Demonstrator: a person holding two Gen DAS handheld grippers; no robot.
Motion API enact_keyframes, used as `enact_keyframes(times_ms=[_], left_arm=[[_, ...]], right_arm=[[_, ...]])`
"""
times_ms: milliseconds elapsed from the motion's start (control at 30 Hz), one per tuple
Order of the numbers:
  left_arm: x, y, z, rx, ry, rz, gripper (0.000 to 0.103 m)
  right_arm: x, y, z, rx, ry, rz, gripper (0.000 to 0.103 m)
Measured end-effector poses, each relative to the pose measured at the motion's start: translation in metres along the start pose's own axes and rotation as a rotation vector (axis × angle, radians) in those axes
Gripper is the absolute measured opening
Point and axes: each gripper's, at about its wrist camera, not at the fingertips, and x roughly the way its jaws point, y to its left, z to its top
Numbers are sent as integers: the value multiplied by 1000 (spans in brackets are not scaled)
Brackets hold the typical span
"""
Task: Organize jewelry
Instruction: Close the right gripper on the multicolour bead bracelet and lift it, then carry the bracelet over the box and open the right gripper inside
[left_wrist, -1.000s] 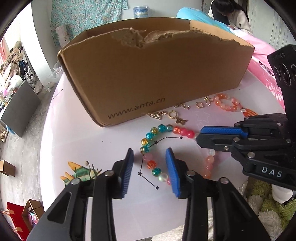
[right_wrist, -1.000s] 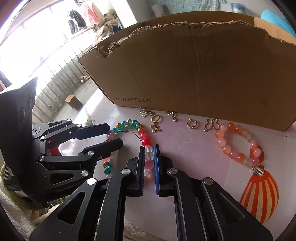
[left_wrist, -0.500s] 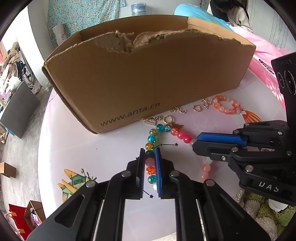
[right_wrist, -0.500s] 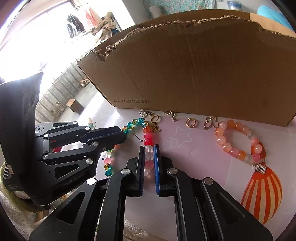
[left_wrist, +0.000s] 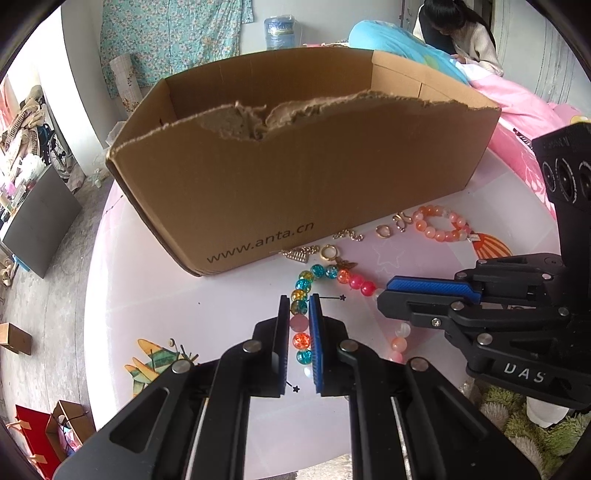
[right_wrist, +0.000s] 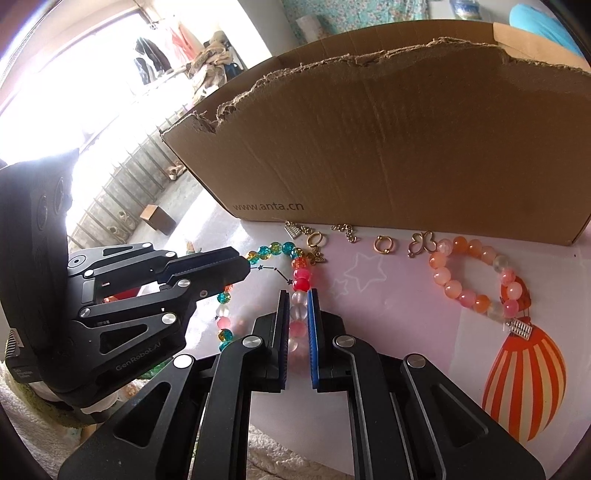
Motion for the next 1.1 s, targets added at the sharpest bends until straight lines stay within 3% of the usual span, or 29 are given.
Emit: enact_keyframes(times_ms=[633, 900, 1100], left_arm=[[-56, -12, 0, 13, -132, -34, 10], [-116, -5, 45, 40, -327, -67, 10], [-130, 13, 98, 60, -440, -50, 10]], right_arm=[[-39, 7, -5, -45, -107, -5, 7], [-95, 15, 29, -113, -254, 45, 7], [-113, 18, 89, -162, -322, 72, 7]])
